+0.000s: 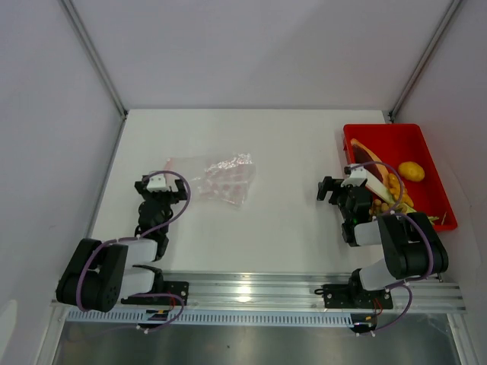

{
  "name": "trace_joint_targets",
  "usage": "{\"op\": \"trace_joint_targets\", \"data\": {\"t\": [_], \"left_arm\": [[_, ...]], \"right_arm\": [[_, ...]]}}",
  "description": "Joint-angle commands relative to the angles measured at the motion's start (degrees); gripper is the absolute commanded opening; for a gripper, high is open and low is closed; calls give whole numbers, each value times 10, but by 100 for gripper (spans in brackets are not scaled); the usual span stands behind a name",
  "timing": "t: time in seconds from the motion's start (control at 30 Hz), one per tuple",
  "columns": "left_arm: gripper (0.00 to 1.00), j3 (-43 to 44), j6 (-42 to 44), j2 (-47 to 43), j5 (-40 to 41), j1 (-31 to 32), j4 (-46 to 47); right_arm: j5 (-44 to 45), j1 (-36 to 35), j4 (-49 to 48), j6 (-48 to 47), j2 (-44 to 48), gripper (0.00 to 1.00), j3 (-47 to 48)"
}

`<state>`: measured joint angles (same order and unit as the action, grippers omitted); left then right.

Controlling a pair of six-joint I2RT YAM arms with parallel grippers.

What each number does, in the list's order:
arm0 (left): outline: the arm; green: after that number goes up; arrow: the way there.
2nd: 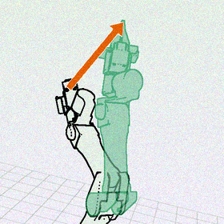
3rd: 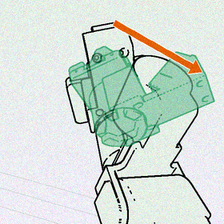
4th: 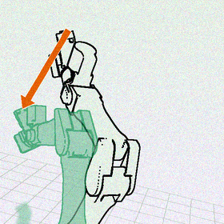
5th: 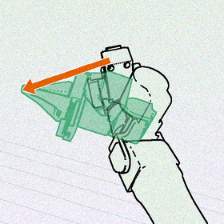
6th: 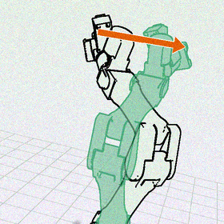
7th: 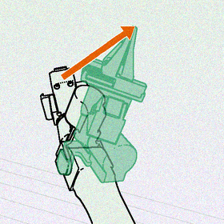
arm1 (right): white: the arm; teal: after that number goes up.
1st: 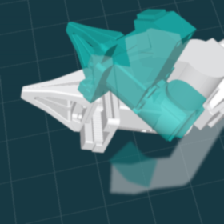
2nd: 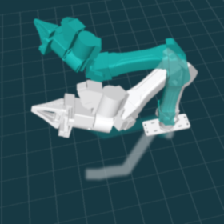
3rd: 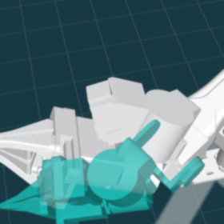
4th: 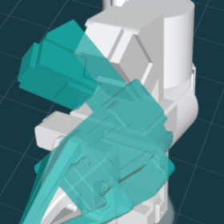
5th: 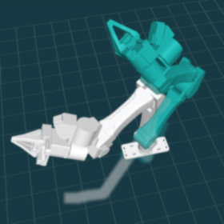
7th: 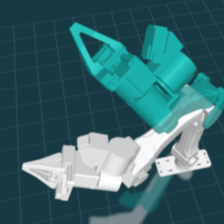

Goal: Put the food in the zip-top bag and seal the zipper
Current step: Pick up the zipper food storage bag at the center of the board.

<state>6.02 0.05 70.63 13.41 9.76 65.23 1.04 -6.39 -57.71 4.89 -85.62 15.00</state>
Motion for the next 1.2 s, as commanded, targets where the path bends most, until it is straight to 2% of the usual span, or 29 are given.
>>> {"op": "trace_joint_targets", "data": {"t": [0.0,0.07,0.13,0.2,0.23,0.27,0.37,0.4,0.43,0.5,0.53,0.6,0.63,0.67,0.7,0.73,0.77,0.8,0.83,0.87,0.97,1.07,1.17], "left_arm": [[99,-3,6,-15,24,-3,43],[99,-16,15,-27,10,-1,75],[99,-28,20,-59,71,24,69],[100,-6,18,-88,184,48,19],[100,13,7,-126,245,56,-17],[100,39,-1,-148,260,56,-105],[99,108,-74,-214,294,55,-244],[100,118,-87,-225,295,55,-311],[100,136,-119,-246,293,56,-336],[100,138,-169,-270,295,56,-401],[99,141,-223,-283,298,55,-425],[99,150,-286,-321,316,55,-510],[99,154,-344,-330,319,55,-541],[99,167,-405,-346,325,55,-605],[99,174,-406,-352,329,55,-640],[99,180,-461,-357,331,55,-680],[99,201,-485,-366,333,55,-713],[99,207,-519,-370,330,54,-744],[100,215,-523,-374,325,54,-792],[100,230,-523,-377,293,54,-815],[100,250,-492,-394,238,49,-857],[99,257,-463,-418,175,47,-860],[99,266,-465,-442,151,47,-890]], "right_arm": [[52,16,-26,-37,1,99,9],[53,16,-25,-37,2,99,9],[54,16,-30,-37,4,99,6],[44,16,-5,-41,28,99,26],[63,3,61,-44,41,99,39],[82,-5,86,-45,70,100,48],[127,-38,184,-62,110,99,93],[140,-44,214,-47,134,99,109],[148,-48,286,12,146,99,147],[116,-49,387,57,160,99,200],[54,-51,491,53,160,99,266],[23,-69,549,42,156,99,308],[-13,-76,553,38,160,99,312],[-90,-77,538,64,175,99,304],[-90,-75,515,65,175,99,292],[-132,-72,492,144,186,99,281],[-138,-71,458,196,188,99,265],[-188,-71,442,232,183,99,264],[-215,-75,434,253,153,100,272],[-222,-86,483,280,129,99,319],[-202,-151,551,297,45,99,385],[-170,-205,546,333,-4,99,406],[-199,-236,499,391,-60,93,403]]}}
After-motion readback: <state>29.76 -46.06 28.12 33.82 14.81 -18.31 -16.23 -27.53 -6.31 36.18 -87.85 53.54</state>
